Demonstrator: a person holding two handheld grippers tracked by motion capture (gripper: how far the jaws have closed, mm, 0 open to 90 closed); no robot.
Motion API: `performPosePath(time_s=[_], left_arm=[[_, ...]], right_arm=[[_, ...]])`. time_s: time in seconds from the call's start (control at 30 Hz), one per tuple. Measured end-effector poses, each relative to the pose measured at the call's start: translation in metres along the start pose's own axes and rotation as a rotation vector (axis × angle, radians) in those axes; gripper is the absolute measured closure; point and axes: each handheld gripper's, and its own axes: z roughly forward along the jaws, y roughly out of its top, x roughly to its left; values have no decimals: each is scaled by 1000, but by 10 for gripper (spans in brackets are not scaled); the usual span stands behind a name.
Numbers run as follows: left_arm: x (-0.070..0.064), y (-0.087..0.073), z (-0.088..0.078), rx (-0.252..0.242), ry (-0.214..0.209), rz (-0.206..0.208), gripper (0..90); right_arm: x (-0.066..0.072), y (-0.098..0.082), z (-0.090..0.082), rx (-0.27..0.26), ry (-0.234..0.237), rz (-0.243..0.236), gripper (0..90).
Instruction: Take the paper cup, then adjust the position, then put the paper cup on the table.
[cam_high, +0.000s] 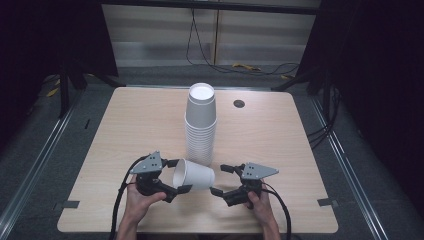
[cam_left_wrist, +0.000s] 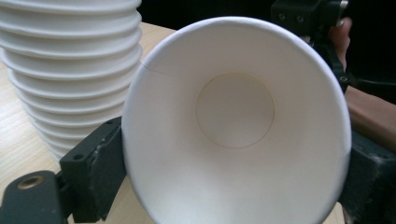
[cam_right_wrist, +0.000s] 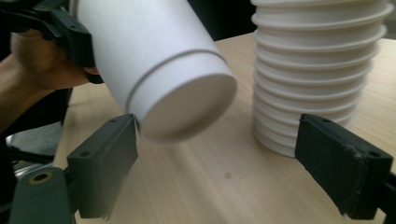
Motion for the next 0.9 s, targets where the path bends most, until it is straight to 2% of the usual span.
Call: performPosePath(time_s=[0.1,0.13,0.2,0.37,0.47,0.57,0.67,0.7,0.73,0.83,0.9], left_arm=[[0,1,-5,0,13,-4,107],[1,0,-7,-8,14,-8,106],[2,0,-10,-4,21,2,106],[4,-1,-18,2,54,-14,105],[7,-1,-22,8,64,-15,105],[9,-1,-25,14,70,-16,105],[12,0,-27,34,88,-14,105],[11,1,-28,40,116,-17,105],[13,0,-29,29,94,-26,105],[14,1,-33,35,107,-27,105],[16,1,-37,39,120,-35,104]], right_arm=[[1,-1,-3,-11,-69,-2,129],[1,-1,-4,-23,-80,6,129],[-1,-1,-6,-55,-131,7,129],[-2,-3,-6,-87,-241,-26,132],[-3,-4,-7,-106,-300,-30,134],[-5,-8,-10,-123,-350,-8,134],[-5,-8,-12,-122,-389,-19,132],[-5,-8,-12,-122,-402,-22,132],[-5,-8,-12,-120,-408,-26,133],[-5,-11,-12,-107,-450,-37,131],[-4,-11,-13,-119,-468,-34,130]])
